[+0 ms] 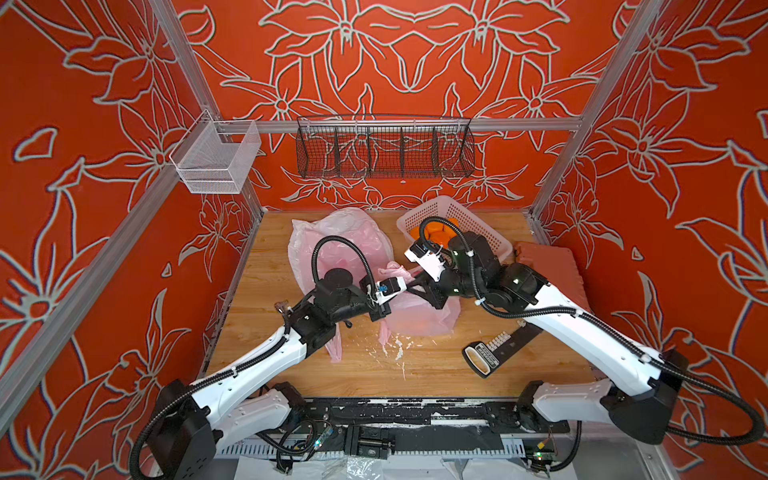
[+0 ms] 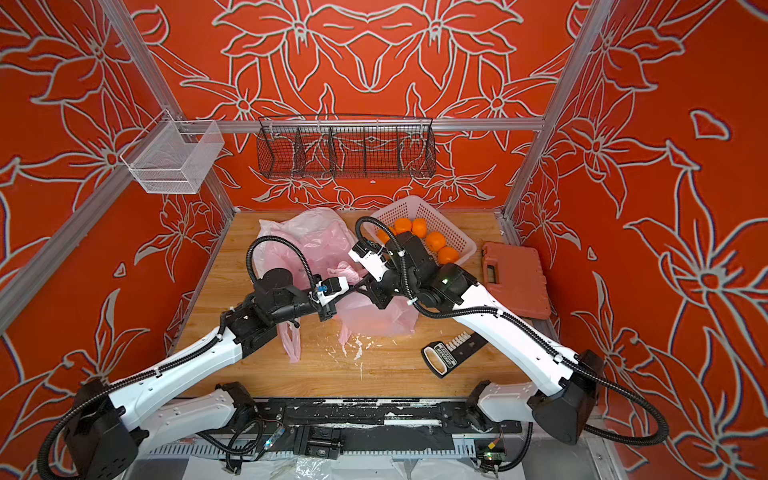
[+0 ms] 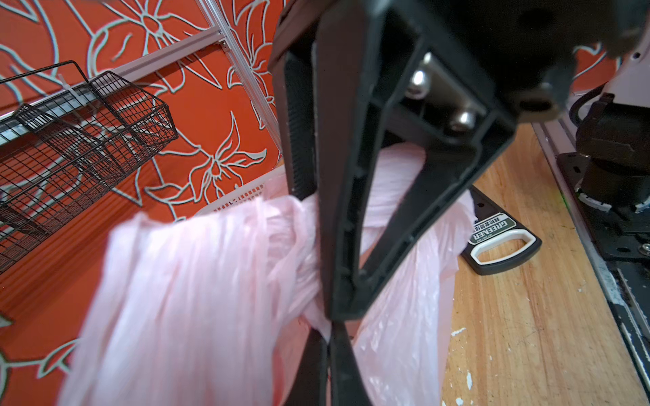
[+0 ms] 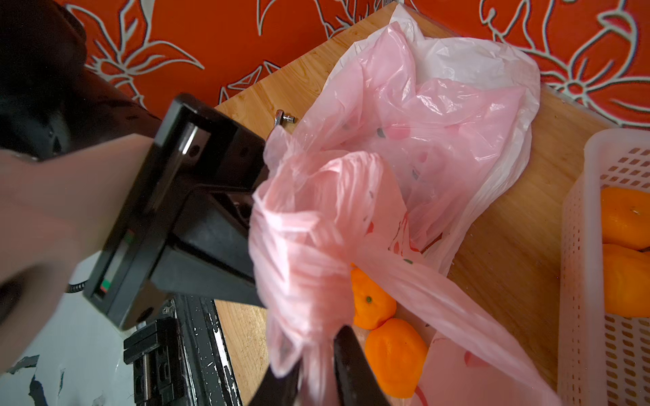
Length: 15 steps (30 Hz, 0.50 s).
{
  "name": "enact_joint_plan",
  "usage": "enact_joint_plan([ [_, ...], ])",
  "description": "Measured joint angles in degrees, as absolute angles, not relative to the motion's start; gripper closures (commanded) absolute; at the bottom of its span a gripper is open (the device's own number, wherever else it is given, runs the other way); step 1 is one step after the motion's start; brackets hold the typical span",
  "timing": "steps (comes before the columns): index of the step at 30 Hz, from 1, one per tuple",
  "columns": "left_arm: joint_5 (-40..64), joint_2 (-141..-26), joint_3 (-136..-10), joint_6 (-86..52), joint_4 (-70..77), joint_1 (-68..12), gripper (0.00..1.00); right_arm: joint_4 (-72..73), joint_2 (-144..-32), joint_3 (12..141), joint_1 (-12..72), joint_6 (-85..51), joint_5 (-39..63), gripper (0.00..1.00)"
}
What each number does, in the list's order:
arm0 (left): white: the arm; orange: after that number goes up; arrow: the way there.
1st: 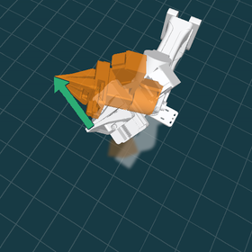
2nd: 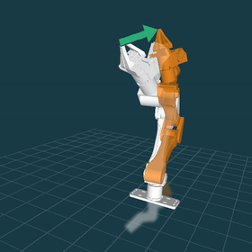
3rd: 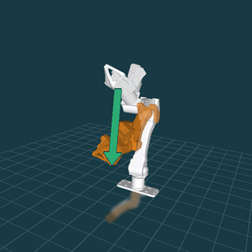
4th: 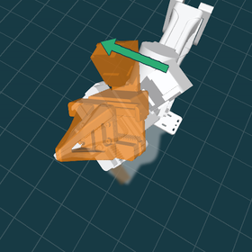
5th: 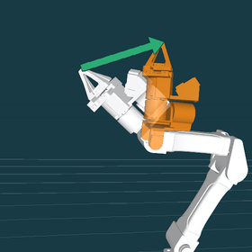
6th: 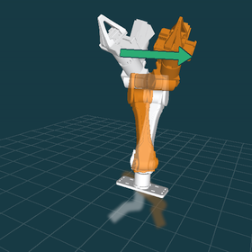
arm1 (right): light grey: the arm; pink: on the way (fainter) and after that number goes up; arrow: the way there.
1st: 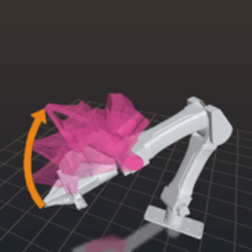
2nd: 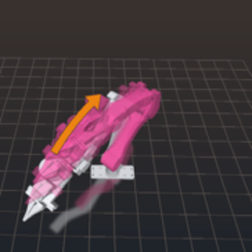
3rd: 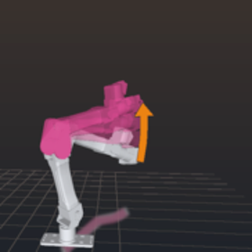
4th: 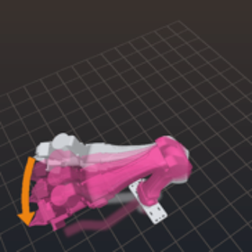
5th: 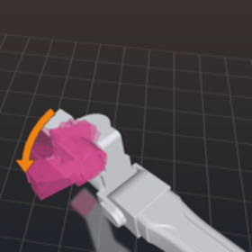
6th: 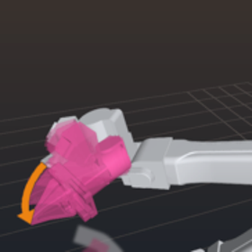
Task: Place the oranges into plastic bags & tie knots
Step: Tie the plastic bag at the center of the board.
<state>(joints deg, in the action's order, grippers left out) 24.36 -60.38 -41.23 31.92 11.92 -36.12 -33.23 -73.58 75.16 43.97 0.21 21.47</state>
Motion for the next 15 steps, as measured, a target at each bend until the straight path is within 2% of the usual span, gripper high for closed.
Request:
enact_joint_plan([
  [2, 24.36, -60.38, -41.23, 31.97, 11.92, -36.1, 1.0, -32.97, -73.58, 75.16, 43.97, 0.01, 21.43, 1.0],
  [8, 24.12, -60.27, -41.23, 31.92, 12.03, -36.1, 0.99, -32.42, -73.58, 75.13, 43.97, -0.58, 21.45, 1.0],
  [11, 23.81, -60.16, -41.23, 31.92, 12.08, -36.1, 0.79, -32.16, -73.6, 75.13, 43.97, -0.67, 21.63, 1.0],
  [12, 23.64, -60.16, -41.23, 32.01, 12.05, -36.12, 0.76, -31.88, -73.6, 75.13, 43.97, -0.69, 21.78, 1.0],
  [15, 23.2, -60.16, -41.23, 31.48, 12.01, -36.12, 0.75, -31.07, -73.67, 75.13, 43.97, -0.71, 21.98, 1.0],
])
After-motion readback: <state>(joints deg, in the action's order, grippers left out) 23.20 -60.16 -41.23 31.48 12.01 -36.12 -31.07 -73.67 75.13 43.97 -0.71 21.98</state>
